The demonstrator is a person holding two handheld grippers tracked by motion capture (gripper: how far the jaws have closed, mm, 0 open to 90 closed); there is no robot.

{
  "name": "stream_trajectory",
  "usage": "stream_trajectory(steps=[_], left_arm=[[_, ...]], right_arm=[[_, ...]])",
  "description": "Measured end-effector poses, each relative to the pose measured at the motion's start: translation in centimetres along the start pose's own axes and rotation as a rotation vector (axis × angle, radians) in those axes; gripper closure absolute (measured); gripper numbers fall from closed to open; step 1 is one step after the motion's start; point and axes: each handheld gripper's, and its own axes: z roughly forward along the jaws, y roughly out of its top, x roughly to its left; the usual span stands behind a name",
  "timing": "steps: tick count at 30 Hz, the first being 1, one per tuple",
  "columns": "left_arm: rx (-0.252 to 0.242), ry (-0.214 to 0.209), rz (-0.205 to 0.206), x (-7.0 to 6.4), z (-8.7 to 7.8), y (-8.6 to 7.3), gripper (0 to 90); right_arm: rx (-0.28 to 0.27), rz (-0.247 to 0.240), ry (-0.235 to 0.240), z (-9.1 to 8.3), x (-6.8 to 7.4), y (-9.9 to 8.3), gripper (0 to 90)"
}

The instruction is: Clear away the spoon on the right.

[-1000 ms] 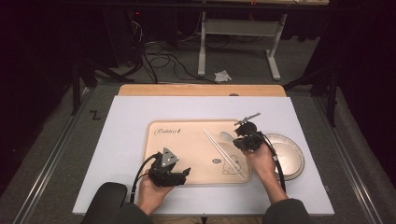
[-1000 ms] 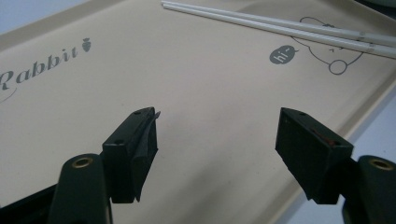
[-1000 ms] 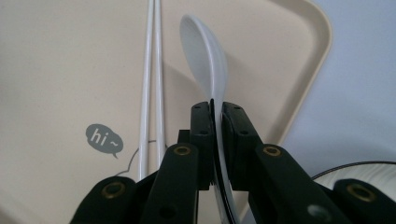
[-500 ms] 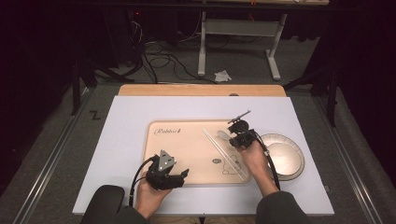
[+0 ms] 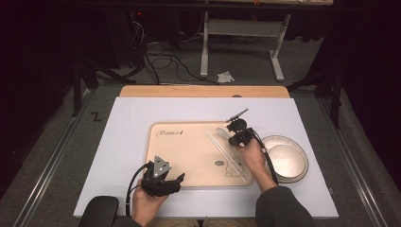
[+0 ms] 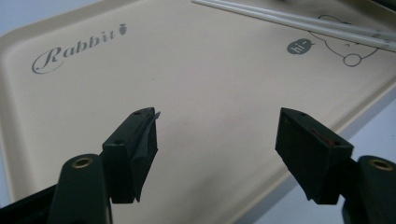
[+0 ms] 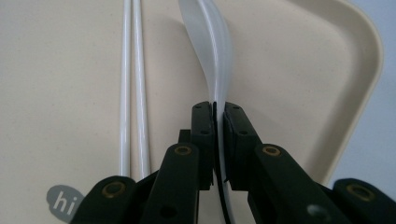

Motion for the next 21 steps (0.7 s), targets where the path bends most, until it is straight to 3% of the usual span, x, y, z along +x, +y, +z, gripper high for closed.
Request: stream_trajectory(steps=[9, 12, 16, 21], left_arm=[[0.001, 0.018, -0.019, 0.1, -0.5, -0.6, 30.0], [0.007, 0.017, -0.015, 0.1, -0.5, -0.6, 29.9], [0.004, 0.015, -0.016, 0.1, -0.4, -0.6, 29.9], [0.005, 0.014, -0.003, 0.1, -0.4, -0.5, 30.2]], right_arm=[[0.016, -0.027, -0.024, 0.8, -0.1, 0.3, 74.6], [0.014, -0.040, -0.054, 0.8, -0.2, 0.3, 68.0], [0.019, -0.044, -0.058, 0.6, -0.4, 0.2, 61.9], [-0.022, -0.038, -0.028, -0.3, -0.3, 0.0, 57.5]])
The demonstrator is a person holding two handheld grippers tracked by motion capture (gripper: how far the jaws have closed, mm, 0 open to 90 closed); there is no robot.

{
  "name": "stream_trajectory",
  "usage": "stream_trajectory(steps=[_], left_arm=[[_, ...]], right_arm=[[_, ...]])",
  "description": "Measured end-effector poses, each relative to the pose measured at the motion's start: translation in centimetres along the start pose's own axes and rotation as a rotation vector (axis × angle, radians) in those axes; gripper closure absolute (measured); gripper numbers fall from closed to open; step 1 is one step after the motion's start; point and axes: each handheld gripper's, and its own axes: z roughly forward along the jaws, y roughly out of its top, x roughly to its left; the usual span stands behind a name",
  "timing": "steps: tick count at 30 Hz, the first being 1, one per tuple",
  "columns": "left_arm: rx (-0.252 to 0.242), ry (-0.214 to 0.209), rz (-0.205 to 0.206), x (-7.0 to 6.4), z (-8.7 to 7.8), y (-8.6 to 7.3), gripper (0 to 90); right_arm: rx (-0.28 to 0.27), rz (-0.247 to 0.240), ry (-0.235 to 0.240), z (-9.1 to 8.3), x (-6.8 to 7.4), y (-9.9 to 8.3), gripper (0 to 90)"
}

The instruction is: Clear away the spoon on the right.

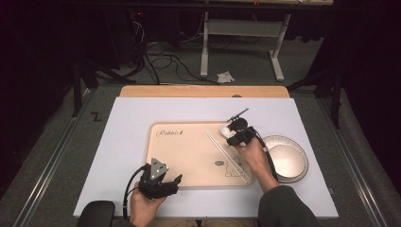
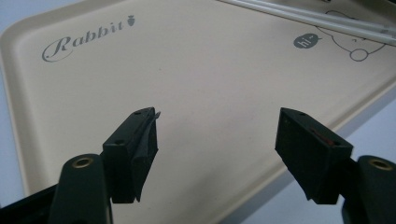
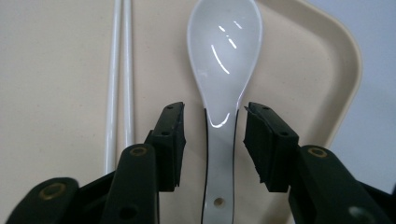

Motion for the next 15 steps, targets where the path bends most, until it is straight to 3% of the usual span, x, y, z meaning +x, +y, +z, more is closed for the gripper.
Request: stream_trajectory(steps=[9, 15], left_arm=[[-0.030, -0.032, -0.007, 0.2, 0.0, 0.3, 31.8], [-0.006, -0.059, -0.022, 0.2, 0.5, 0.3, 31.0]], right_arm=[[-0.039, -0.025, 0.039, -1.2, 0.7, -0.3, 55.6], [-0.076, -0.022, 0.086, -2.4, 0.5, -1.0, 56.7]])
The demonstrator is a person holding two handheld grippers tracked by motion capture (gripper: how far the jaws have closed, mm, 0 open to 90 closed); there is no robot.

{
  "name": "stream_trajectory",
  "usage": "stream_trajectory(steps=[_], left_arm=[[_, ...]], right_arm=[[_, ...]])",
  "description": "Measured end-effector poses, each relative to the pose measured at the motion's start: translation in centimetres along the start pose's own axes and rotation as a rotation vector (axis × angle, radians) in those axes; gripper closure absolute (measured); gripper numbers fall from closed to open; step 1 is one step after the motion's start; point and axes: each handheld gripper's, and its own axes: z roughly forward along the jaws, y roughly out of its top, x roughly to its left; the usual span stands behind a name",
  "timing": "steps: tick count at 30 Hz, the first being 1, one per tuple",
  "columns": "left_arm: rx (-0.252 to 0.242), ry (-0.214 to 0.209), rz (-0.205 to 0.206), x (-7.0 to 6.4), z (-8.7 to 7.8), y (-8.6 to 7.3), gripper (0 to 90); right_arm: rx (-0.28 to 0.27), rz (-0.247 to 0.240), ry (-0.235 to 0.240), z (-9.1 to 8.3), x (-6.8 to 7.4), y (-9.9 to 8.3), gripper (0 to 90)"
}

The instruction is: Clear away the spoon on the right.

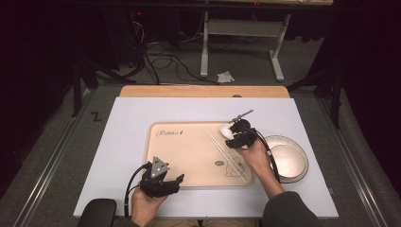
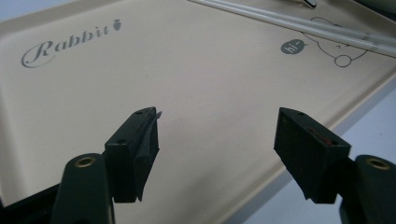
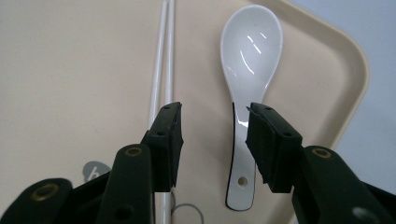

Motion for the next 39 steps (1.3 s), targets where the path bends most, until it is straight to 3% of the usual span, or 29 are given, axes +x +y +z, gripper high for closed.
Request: stream_trajectory(steps=[4, 15, 27, 39], left_arm=[[-0.002, -0.018, -0.014, 0.1, 0.1, 0.1, 31.1], [0.004, -0.024, 0.015, -0.2, 0.6, 0.7, 30.1], [0.018, -0.050, 0.036, -0.5, 1.5, 1.4, 29.1], [0.038, -0.094, 0.059, -0.9, 2.4, 1.9, 29.3]], right_arm=[[-0.011, 0.023, 0.027, -1.0, -0.1, -0.3, 56.7], [-0.050, 0.037, 0.076, -3.4, -0.5, -2.2, 57.8], [-0.105, 0.076, 0.077, -5.8, -1.0, -4.9, 57.0], [-0.170, 0.137, 0.043, -8.5, -1.9, -9.8, 57.8]])
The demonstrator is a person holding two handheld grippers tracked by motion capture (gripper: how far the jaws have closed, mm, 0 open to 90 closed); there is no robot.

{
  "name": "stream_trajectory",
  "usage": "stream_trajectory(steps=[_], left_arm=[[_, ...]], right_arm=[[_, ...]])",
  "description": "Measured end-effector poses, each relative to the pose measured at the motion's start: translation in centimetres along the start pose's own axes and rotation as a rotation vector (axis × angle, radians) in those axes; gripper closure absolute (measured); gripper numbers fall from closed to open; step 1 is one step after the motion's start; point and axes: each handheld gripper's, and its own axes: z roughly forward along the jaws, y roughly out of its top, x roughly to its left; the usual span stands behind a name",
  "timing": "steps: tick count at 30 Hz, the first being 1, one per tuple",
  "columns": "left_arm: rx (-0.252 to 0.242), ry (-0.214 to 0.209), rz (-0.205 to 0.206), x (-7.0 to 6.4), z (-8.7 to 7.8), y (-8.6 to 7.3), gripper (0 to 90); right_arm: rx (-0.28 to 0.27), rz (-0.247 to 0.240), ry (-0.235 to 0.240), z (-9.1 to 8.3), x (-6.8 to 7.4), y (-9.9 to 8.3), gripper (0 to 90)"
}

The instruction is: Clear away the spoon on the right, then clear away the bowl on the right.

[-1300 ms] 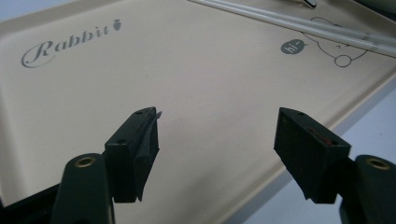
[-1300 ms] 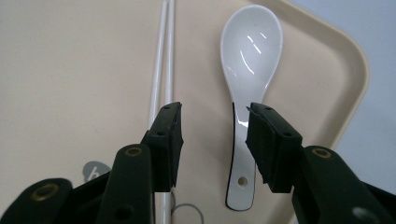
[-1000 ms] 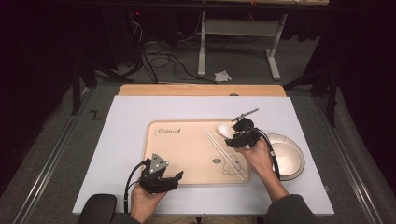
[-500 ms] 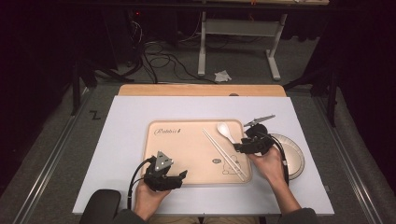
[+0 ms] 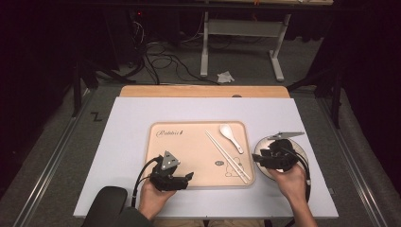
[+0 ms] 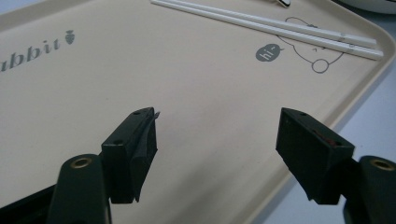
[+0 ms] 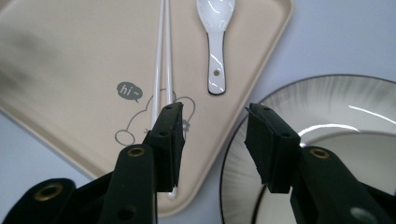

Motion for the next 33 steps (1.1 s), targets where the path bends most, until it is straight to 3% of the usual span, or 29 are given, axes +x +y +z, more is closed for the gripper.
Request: stream_trajectory(steps=[11, 20, 27, 33], left_arm=[[0.005, -0.030, 0.029, -0.2, 0.4, 0.6, 29.4], [0.025, -0.053, 0.061, -0.6, 1.3, 1.1, 28.8], [0.022, -0.059, 0.067, -0.8, 1.4, 1.3, 28.8], [0.008, -0.055, 0.069, -0.8, 1.1, 1.4, 28.8]], right_arm=[[-0.061, 0.061, -0.055, -3.0, -1.4, -2.2, 58.2], [-0.044, 0.097, -0.127, -4.4, -2.4, -3.7, 60.0], [-0.065, 0.138, -0.167, -5.8, -3.6, -4.6, 58.7], [-0.058, 0.170, -0.236, -6.5, -5.0, -5.2, 60.3]])
